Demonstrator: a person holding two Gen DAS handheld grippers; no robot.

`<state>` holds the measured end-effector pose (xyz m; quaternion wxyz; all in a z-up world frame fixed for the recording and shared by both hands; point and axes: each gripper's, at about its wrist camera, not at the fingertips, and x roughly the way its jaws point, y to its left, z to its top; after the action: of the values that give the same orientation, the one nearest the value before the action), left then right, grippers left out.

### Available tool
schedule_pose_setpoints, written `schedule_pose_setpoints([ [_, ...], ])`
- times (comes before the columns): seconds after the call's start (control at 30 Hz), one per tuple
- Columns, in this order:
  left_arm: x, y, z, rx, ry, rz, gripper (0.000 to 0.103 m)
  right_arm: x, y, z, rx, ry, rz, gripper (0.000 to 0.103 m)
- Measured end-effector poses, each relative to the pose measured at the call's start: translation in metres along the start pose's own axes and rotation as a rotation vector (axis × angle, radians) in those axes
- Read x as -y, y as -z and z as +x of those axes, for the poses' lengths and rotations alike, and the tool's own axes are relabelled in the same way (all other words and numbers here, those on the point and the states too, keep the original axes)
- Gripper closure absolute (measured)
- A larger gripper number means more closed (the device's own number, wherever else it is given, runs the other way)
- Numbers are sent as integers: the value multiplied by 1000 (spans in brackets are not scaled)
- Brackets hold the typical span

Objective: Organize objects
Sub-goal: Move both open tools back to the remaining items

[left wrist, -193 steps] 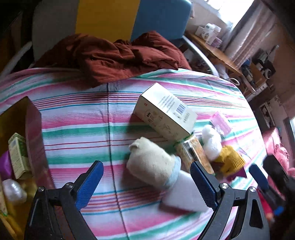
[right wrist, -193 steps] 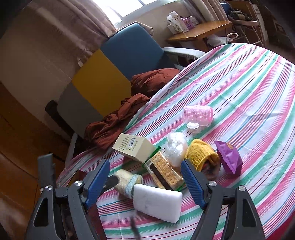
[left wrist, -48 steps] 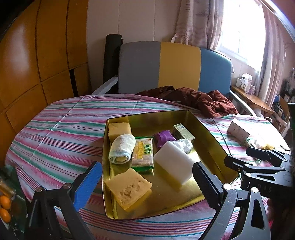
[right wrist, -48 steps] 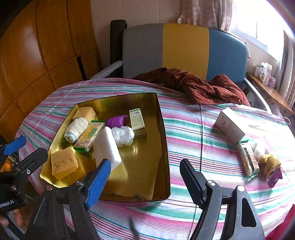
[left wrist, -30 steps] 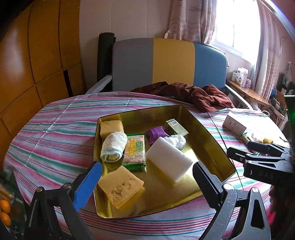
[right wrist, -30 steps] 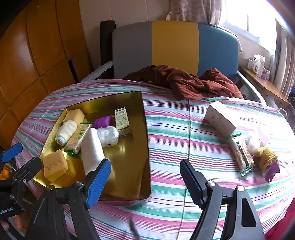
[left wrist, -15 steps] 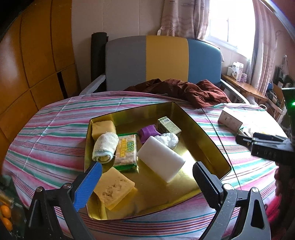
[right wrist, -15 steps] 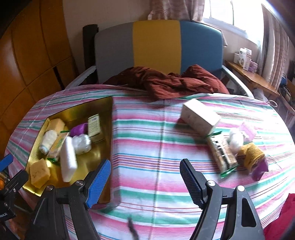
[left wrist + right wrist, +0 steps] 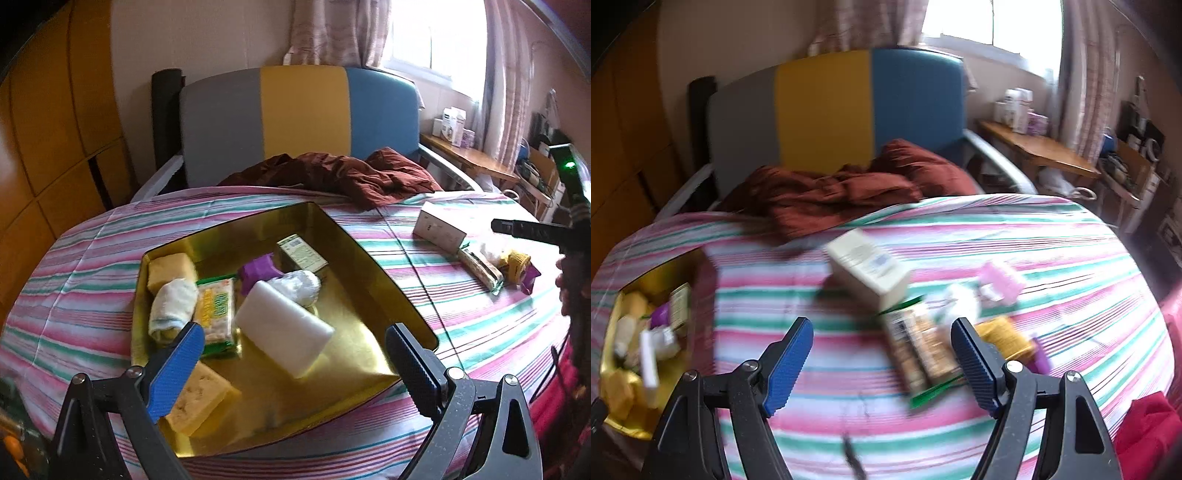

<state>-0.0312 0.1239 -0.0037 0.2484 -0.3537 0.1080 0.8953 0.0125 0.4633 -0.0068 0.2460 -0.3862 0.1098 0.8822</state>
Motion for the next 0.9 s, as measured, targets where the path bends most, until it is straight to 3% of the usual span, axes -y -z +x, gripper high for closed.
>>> schedule_pose_setpoints([
  [0.17,17,-12,7,-5,35,21,4,51,-1,16,12,49,160,24],
  [0.3,36,-27,15,-6,69,46,4,89,7,25,-30,45,348,24],
  [0.47,60,-48,31,-32,142,42,2,113,12,20,-17,41,459,24],
  [0.67,99,-77,56,-73,223,54,2,129,16,15,1,21,550,24],
  [0.9,143,-107,111,-207,328,-10,2,130,15,17,-8,-22,557,23],
])
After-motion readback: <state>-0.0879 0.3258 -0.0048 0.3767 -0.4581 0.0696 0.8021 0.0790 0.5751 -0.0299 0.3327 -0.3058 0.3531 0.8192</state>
